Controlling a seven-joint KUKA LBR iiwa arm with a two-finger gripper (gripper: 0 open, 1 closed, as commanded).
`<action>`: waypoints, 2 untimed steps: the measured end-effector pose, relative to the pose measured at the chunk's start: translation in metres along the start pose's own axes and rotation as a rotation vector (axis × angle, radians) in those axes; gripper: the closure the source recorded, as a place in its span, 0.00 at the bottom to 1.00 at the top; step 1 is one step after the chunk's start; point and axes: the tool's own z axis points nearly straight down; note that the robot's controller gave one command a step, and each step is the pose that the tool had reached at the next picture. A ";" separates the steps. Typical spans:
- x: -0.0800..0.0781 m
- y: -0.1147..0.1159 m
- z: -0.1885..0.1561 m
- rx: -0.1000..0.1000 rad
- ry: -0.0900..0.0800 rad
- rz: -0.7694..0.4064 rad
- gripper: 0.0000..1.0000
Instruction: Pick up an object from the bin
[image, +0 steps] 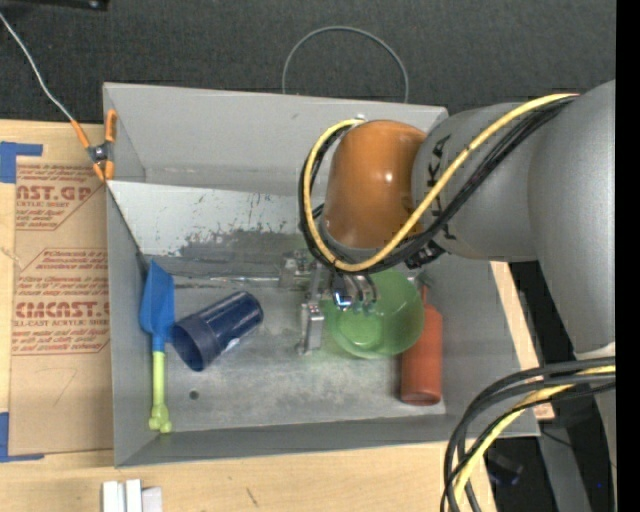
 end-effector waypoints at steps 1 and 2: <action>0.058 0.042 -0.026 -0.003 -0.002 0.168 0.00; 0.055 0.041 -0.023 -0.002 -0.005 0.161 0.00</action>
Offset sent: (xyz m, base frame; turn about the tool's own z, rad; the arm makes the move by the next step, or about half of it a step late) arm -0.0111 0.0808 -0.0628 -0.0287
